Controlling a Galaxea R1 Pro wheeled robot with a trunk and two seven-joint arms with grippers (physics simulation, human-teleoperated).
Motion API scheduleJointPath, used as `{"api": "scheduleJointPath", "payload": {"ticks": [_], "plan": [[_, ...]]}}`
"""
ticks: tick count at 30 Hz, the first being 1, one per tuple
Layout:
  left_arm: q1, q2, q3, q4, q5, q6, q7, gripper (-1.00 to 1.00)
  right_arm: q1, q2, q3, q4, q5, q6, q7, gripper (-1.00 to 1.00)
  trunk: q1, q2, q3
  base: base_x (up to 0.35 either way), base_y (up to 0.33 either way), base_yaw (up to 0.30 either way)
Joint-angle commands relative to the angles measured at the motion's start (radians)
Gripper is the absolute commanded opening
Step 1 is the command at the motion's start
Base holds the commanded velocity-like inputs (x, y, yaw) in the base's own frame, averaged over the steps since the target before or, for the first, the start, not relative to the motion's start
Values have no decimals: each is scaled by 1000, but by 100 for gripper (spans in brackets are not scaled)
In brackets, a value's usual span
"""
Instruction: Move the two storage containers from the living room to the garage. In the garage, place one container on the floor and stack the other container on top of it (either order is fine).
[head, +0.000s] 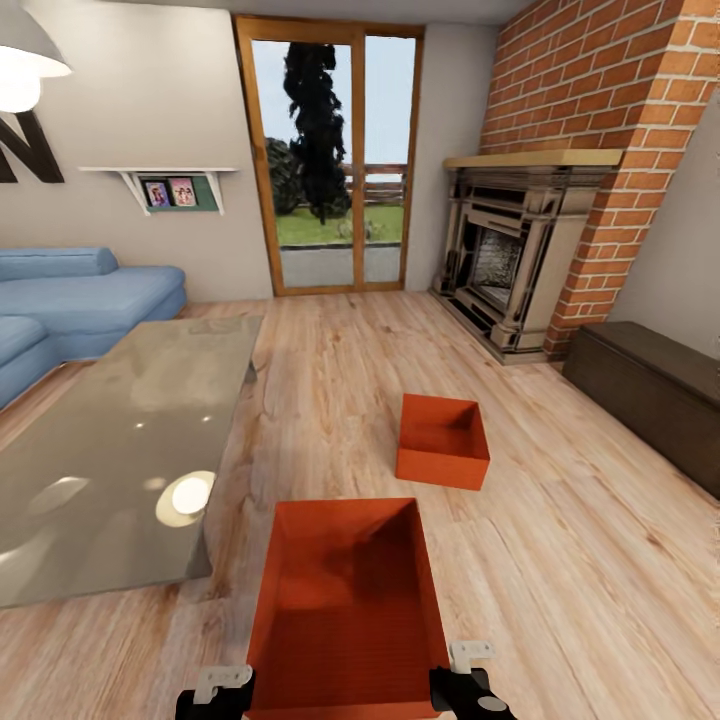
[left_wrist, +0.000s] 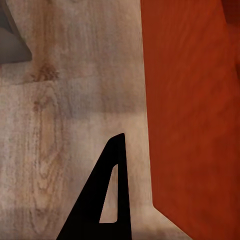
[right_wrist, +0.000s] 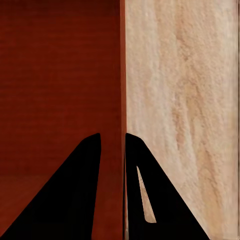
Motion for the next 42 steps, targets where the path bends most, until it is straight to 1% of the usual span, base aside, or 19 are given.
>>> {"api": "scheduleJointPath", "payload": {"ticks": [1,8,19,22,37,42], "plan": [[0,0,8,1,3,-3,1,-100,-1,0,-5,0,2,-3,-6,-100,0,0,-1,0,-207,7],[0,0,8,1,3,-3,1,-100,-1,0,-5,0,2,-3,-6,-100,0,0,-1,0,-199,129],[0,-1,7,1,3,-4,1,-100,-1,0,-5,0,2,-3,-6,-100,0,0,-1,0,-25,272],[-1,-1,7,1,3,-3,1,-100,-1,0,-5,0,2,-3,-6,-100,0,0,-1,0,-1,146],[0,0,7,1,3,-3,1,-100,-1,0,-5,0,2,-3,-6,-100,0,0,-1,0,0,14],[0,0,7,1,3,-3,1,-100,-1,0,-5,0,2,-3,-6,-100,0,0,-1,-79,0,0]]}}
